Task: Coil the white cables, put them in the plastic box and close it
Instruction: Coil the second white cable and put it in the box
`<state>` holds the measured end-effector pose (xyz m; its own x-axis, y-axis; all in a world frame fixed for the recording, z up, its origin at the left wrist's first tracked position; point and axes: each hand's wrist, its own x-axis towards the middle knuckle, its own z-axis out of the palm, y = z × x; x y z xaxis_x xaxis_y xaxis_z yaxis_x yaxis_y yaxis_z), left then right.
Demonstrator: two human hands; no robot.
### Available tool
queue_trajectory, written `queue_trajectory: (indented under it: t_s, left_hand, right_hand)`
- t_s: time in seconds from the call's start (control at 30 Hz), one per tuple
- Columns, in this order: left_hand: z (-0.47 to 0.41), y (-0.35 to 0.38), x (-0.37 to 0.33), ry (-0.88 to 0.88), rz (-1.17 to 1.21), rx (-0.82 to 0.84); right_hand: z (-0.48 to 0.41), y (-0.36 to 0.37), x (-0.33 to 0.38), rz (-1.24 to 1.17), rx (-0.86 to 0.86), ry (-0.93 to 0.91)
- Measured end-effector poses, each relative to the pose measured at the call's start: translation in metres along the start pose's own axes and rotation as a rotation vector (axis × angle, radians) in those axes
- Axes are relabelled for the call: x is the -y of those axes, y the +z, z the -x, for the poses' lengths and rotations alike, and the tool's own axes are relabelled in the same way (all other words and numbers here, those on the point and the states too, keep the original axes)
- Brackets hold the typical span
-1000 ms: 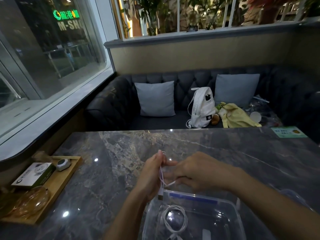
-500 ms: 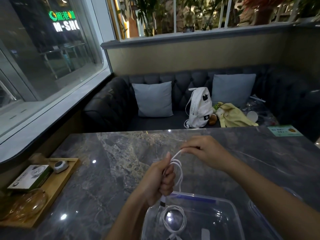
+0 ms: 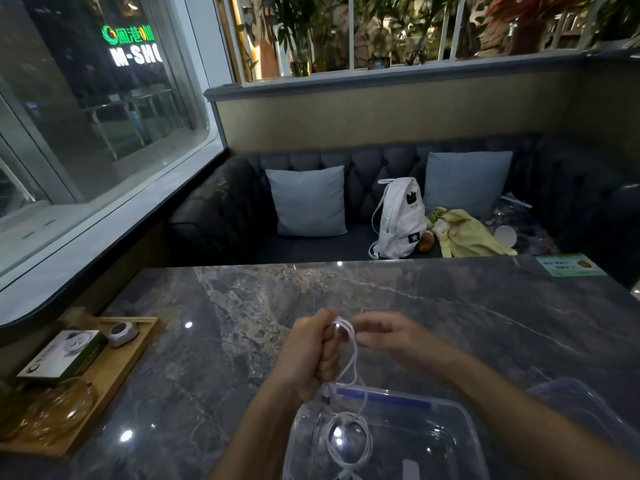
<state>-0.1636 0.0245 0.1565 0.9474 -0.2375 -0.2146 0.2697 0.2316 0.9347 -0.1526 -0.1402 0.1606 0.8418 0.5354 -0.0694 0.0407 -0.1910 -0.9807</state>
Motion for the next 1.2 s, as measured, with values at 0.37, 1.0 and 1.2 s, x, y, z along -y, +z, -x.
queue_trajectory:
  t_s: [0.37, 1.0, 1.2]
  left_hand:
    - [-0.003, -0.002, -0.003, -0.103, 0.071, 0.009]
    - [-0.008, -0.013, -0.011, 0.092, -0.624, 0.082]
    - [-0.004, 0.008, 0.001, -0.227, 0.123, 0.218]
  right_hand:
    - [-0.007, 0.016, 0.004, -0.178, -0.12, -0.043]
    - [-0.002, 0.001, -0.006, -0.379, -0.094, 0.101]
    - [0.0, 0.005, 0.004, -0.316, -0.092, 0.065]
